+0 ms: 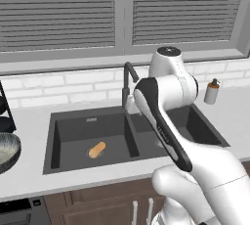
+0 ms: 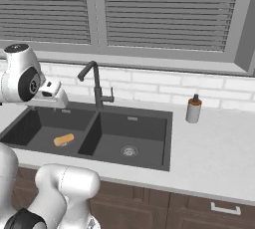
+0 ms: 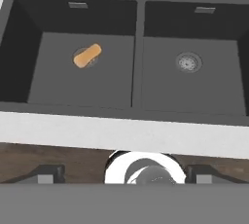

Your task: Pick the squash from the sink and place it in the bowl. Then pick the bowl and place it in the microwave. Then close the microwave door and press the start button.

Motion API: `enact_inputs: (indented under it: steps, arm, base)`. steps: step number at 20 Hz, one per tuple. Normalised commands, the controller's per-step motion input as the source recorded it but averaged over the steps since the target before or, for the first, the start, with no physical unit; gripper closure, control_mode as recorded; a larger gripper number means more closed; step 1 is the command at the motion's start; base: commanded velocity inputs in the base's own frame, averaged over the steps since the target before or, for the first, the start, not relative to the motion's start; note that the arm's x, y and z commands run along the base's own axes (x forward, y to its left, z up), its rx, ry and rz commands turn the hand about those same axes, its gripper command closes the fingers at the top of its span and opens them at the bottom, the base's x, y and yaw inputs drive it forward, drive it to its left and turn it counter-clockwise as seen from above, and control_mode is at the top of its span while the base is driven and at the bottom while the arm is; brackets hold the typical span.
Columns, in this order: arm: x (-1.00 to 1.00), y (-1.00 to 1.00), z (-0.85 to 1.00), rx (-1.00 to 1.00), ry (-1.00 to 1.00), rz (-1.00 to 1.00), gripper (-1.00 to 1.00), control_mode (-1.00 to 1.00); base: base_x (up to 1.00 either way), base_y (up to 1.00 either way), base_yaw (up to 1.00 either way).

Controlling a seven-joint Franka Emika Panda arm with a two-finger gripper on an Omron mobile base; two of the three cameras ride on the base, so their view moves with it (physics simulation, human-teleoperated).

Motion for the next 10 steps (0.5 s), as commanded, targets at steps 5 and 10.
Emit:
enact_inputs:
  steps: [5,10]
  arm:
    - [0.00,0.85,-0.48,0.00,0.12,-0.18,-1.00,-1.00]
    - [0.23,0.46,-0.29,0.00,0.09,-0.15,-1.00,-1.00]
  base:
    - [0.00,0.00,0.00]
    - [0.00,0.00,0.00]
